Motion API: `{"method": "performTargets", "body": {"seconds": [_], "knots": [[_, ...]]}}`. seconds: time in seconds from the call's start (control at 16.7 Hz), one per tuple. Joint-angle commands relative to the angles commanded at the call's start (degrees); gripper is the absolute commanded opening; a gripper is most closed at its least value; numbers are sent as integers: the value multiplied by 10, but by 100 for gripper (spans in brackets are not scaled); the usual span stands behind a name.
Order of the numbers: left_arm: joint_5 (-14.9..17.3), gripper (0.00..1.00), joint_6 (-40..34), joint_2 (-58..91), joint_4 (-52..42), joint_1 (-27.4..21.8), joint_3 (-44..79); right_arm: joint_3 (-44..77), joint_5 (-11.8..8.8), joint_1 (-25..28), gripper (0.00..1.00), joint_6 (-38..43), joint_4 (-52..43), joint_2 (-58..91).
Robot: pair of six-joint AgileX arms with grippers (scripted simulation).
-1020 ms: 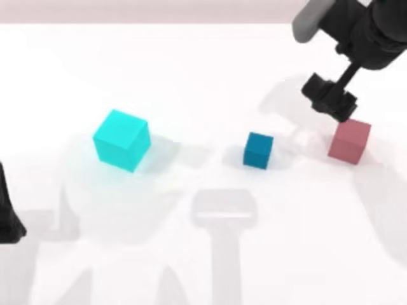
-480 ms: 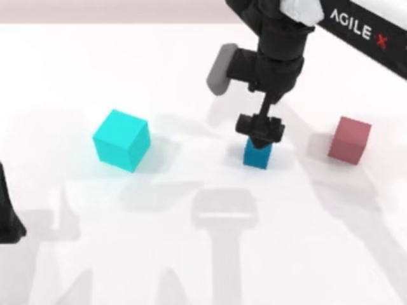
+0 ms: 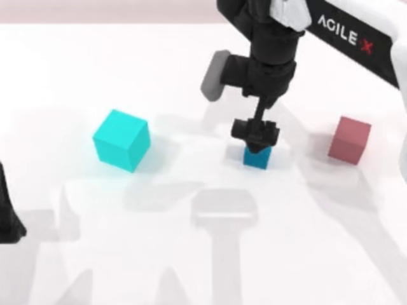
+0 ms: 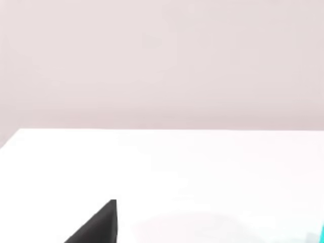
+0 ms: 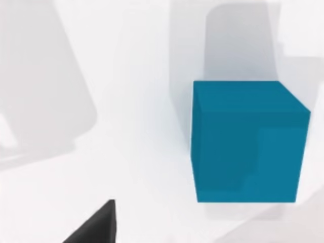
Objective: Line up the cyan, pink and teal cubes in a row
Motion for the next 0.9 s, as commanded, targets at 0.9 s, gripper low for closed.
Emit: {"method": "performTargets", "body": {"seconds": [0.9], "knots": [[0, 100, 0, 0, 0, 0, 0, -165, 0, 4, 100, 0, 186, 22]]}}
